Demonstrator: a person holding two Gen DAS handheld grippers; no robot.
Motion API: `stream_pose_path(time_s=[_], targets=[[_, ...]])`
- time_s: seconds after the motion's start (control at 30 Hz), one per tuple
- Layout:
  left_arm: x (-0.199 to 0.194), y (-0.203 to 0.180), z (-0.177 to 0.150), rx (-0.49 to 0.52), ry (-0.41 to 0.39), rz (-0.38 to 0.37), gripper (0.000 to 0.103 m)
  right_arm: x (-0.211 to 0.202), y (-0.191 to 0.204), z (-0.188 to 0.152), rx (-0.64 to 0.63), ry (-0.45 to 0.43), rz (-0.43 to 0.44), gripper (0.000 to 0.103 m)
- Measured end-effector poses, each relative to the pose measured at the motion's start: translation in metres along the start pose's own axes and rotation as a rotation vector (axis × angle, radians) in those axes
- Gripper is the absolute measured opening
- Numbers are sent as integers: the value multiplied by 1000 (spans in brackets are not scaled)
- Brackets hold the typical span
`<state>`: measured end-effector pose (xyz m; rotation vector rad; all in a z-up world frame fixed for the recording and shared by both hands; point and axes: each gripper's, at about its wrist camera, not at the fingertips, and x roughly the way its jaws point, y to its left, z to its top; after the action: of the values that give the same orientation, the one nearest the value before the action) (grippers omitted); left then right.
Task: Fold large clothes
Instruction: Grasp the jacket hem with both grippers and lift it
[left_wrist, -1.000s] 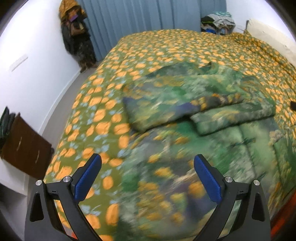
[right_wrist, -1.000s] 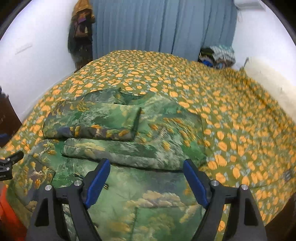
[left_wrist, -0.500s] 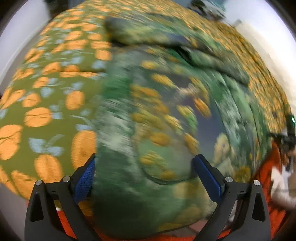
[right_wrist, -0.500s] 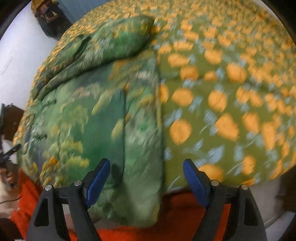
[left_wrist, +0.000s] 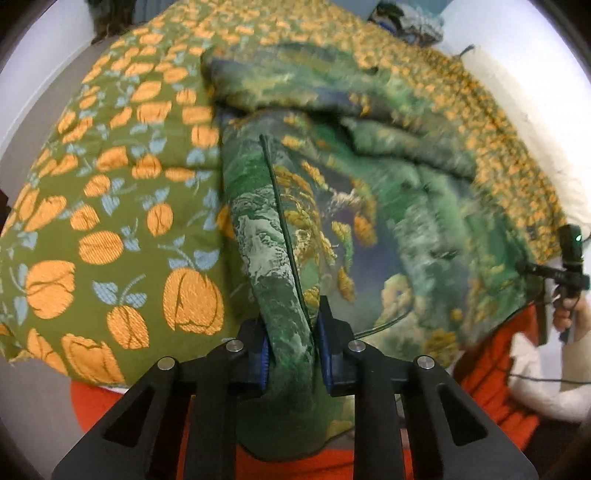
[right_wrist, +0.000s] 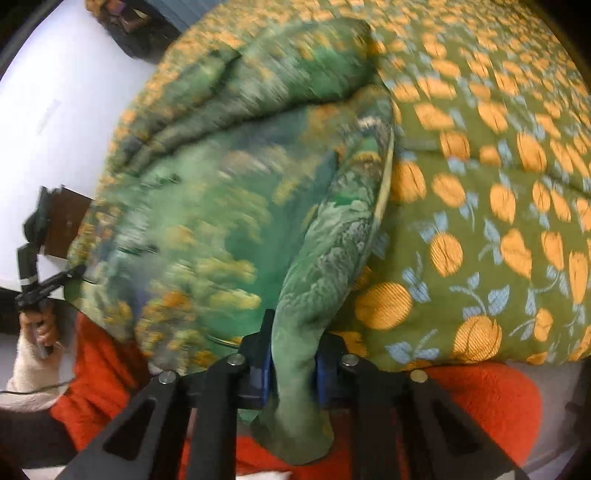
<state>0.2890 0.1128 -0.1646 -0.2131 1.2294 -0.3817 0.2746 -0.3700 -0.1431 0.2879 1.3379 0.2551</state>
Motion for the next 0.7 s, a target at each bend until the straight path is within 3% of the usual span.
stream_pose_path(time_s=[0.2,0.37,0.5,0.6,0.7], targets=[[-29,-1,1,0,-4,-13,19,-40,3,1,43,-42,121,16],[-57,11,-32,0,53,19,19,-58,19,-18,45,-7,210,15],[-86,27,-48,-79,69,-43,19,-70,21,-36,133,-13,314,15],[-110,40,-26,-163,1,-138,19,-82,18,-20,198,-83,409,15],[-118,50,23,-206,-80,-206,19,-84,14,20,221,-162,450,15]])
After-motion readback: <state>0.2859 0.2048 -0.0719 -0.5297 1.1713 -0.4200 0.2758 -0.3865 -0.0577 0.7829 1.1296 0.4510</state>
